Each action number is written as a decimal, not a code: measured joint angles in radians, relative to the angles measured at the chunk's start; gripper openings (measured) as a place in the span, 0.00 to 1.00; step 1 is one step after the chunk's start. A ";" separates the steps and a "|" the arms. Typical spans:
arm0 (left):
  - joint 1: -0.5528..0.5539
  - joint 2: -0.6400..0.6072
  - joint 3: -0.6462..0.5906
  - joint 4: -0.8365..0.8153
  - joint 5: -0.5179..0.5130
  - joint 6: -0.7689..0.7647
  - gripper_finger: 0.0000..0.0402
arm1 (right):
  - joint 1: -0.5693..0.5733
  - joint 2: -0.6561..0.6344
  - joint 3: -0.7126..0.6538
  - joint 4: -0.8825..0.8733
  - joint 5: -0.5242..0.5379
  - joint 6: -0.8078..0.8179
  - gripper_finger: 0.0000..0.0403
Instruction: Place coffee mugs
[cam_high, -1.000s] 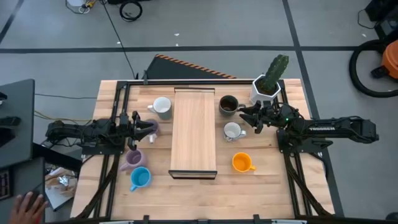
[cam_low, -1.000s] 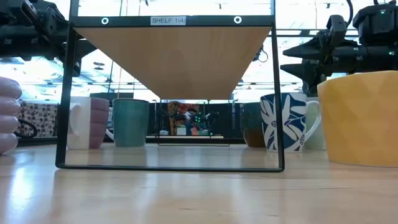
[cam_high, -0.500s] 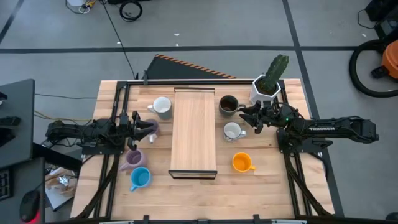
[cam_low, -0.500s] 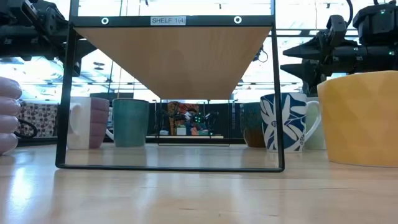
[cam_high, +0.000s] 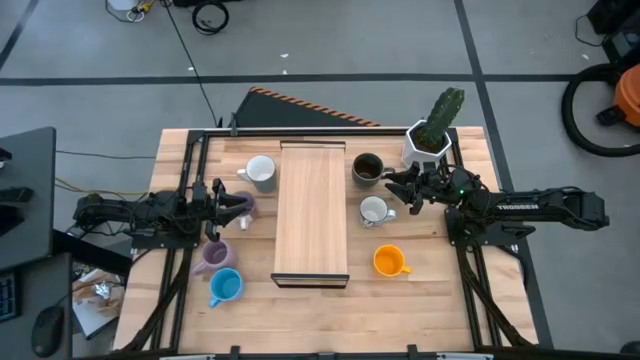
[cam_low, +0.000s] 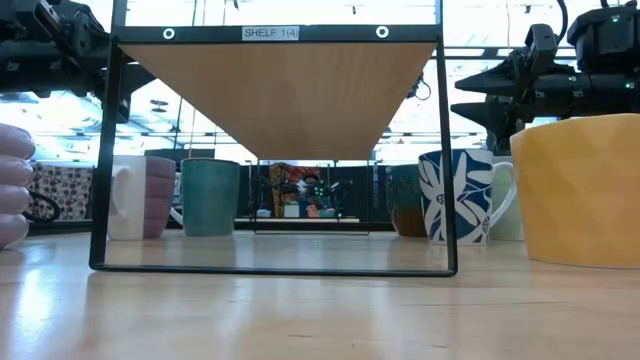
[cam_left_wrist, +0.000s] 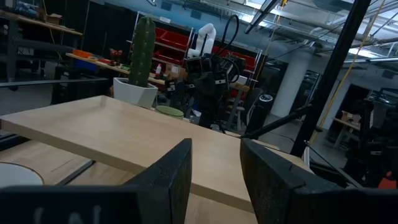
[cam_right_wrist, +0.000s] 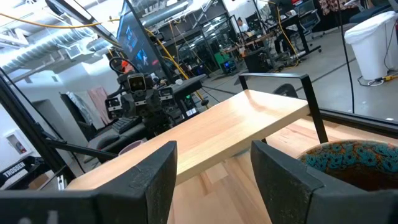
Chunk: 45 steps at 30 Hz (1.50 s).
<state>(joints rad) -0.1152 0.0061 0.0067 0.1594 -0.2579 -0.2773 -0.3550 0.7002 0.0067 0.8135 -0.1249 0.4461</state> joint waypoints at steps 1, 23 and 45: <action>0.000 0.000 0.000 0.000 0.000 0.000 0.35 | 0.000 0.000 0.000 0.000 0.000 0.000 0.52; 0.000 0.000 0.000 0.000 0.000 0.000 0.35 | 0.000 0.000 0.000 0.000 0.000 0.000 0.52; 0.000 0.000 0.000 0.000 0.000 -0.062 0.35 | 0.000 0.000 0.000 0.000 0.000 0.000 0.52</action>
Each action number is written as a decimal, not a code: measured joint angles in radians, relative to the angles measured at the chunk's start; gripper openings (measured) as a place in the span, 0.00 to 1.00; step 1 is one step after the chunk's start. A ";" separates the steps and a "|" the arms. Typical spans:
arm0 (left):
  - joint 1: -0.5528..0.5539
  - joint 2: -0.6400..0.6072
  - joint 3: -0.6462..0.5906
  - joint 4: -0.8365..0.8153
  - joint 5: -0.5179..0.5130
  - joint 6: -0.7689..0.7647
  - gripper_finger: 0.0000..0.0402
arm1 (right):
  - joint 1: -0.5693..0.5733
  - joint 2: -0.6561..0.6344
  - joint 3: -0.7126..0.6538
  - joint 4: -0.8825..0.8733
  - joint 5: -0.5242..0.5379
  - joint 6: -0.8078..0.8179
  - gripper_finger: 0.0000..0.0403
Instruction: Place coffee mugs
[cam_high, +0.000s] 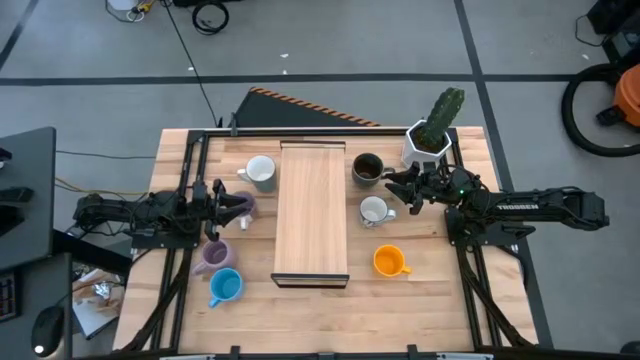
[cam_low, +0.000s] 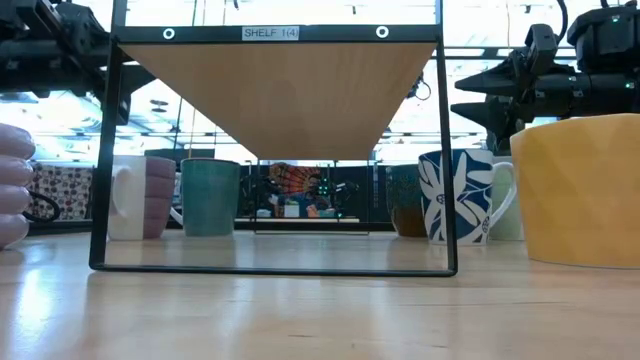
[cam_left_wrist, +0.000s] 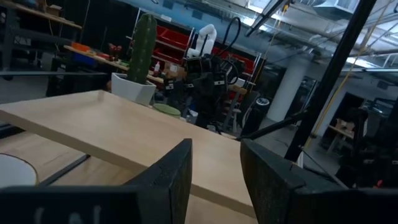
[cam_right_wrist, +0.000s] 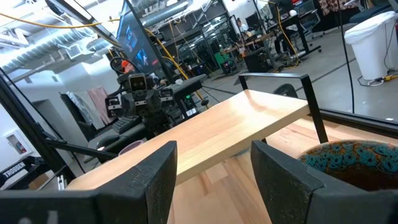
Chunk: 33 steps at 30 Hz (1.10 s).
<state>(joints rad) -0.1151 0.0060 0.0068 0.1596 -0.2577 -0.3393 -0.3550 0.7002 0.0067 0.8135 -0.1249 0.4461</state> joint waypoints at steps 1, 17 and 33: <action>0.000 0.000 0.000 0.000 0.000 -0.004 0.35 | 0.000 0.000 0.000 0.000 0.000 0.000 0.52; 0.000 0.000 0.000 0.000 -0.023 -0.005 0.35 | 0.000 0.000 0.000 0.027 0.094 0.032 0.52; 0.045 0.001 0.070 -0.025 -0.038 0.013 0.35 | 0.000 0.002 0.000 0.090 0.267 0.164 0.52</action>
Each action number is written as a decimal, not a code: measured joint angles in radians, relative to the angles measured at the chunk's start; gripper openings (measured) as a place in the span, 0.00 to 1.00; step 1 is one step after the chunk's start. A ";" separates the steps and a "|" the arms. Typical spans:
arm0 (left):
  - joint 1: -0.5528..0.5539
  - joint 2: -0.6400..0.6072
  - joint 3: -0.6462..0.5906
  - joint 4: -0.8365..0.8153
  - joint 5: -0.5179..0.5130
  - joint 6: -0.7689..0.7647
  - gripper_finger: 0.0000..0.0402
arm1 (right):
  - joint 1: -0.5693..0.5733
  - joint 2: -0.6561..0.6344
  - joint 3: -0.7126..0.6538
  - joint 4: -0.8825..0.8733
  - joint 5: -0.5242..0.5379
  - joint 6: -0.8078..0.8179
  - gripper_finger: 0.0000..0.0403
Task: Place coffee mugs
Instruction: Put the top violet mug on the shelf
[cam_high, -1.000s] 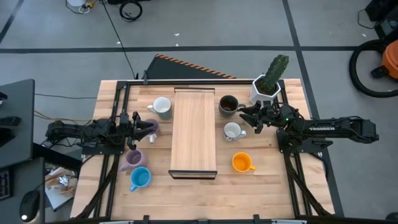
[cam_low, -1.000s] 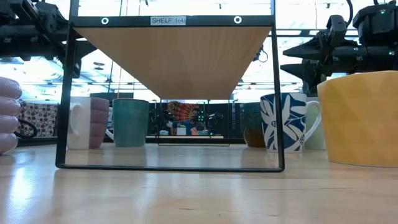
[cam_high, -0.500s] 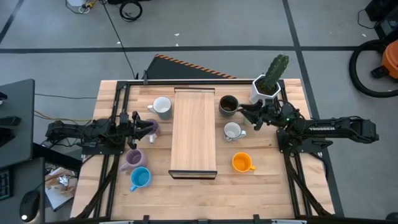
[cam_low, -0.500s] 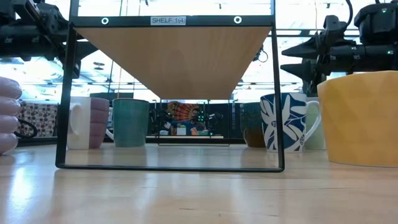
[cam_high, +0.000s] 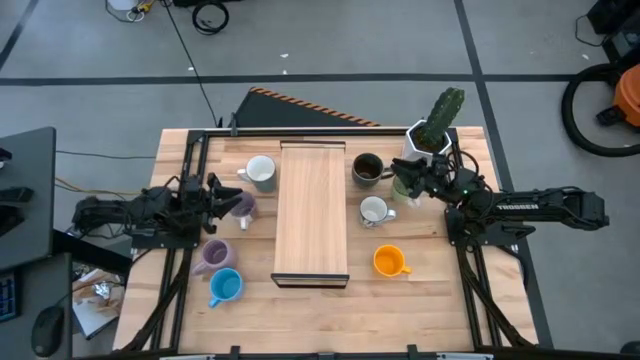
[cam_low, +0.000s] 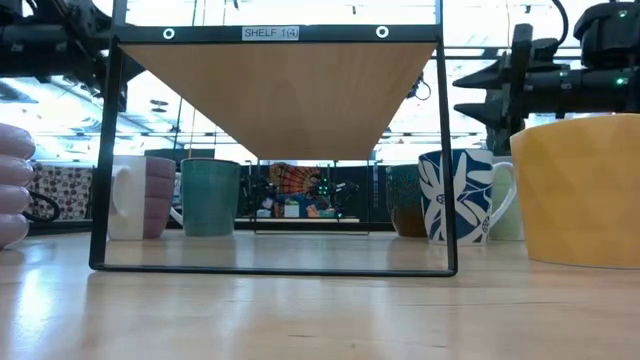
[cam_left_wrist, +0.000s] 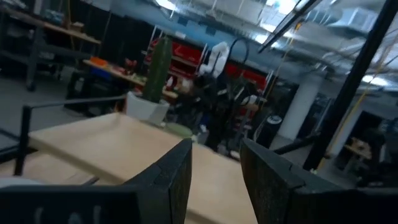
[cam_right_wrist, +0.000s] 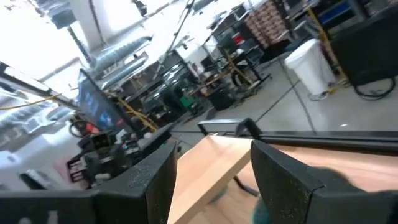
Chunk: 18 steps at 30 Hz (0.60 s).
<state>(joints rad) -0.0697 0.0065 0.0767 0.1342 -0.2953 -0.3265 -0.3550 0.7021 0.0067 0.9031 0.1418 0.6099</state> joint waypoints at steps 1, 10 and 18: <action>0.008 0.000 0.000 -0.006 0.000 0.003 0.35 | 0.000 0.000 0.000 0.002 -0.003 0.000 0.52; 0.172 0.076 0.024 -0.080 0.044 -0.047 0.35 | -0.001 0.051 0.199 -0.148 -0.188 -0.244 0.52; 0.279 0.288 0.151 -0.124 0.182 -0.050 0.35 | 0.026 0.169 0.400 -0.309 -0.316 -0.440 0.52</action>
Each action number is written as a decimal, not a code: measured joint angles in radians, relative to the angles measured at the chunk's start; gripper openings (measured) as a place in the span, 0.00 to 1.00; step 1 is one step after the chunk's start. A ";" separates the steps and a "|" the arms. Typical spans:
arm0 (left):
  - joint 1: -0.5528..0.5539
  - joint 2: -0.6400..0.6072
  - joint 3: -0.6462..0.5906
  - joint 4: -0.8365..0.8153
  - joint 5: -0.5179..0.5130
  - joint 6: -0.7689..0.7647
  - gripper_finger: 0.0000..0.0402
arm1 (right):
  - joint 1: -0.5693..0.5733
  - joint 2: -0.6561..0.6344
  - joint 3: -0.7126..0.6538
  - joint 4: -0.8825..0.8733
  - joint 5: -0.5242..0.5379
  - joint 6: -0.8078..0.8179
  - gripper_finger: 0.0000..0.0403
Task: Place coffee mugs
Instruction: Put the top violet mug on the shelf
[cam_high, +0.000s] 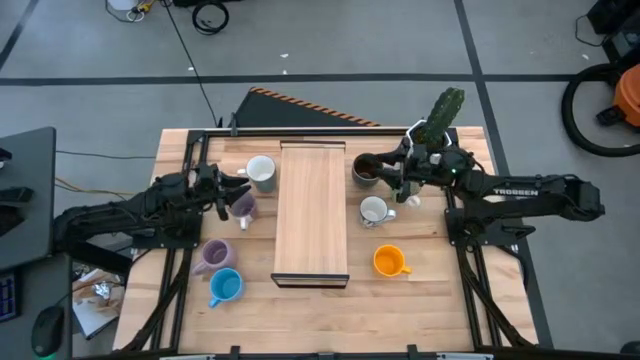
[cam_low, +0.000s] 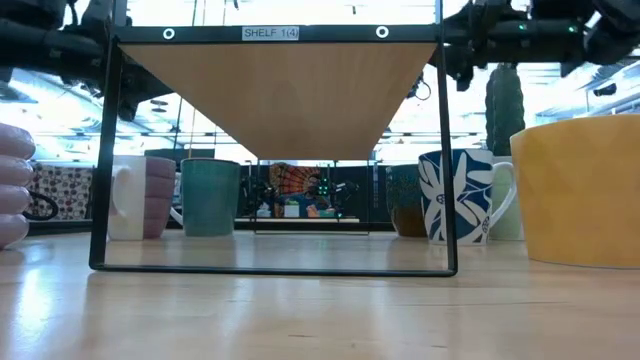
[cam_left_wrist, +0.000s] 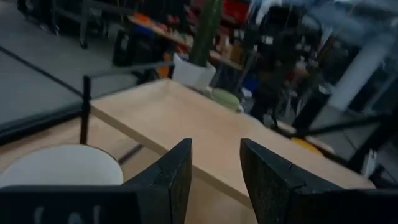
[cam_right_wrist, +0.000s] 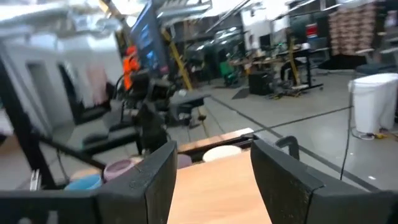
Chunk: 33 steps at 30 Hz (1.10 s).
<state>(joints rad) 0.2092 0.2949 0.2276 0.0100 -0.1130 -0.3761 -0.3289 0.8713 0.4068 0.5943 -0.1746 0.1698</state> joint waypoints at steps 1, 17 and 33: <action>0.000 0.021 0.020 -0.019 0.019 0.002 0.35 | 0.010 0.009 0.012 -0.012 -0.006 -0.015 0.52; -0.015 0.338 0.518 -0.727 -0.103 -0.022 0.35 | 0.440 0.069 0.024 -0.086 0.397 -0.288 0.52; -0.139 0.536 0.776 -1.133 0.138 -0.303 0.35 | 0.509 0.126 0.024 0.017 0.536 -0.331 0.52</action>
<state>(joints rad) 0.0700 0.8307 1.0034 -1.1231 0.0254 -0.6788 0.1802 0.9970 0.4305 0.6111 0.3612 -0.1610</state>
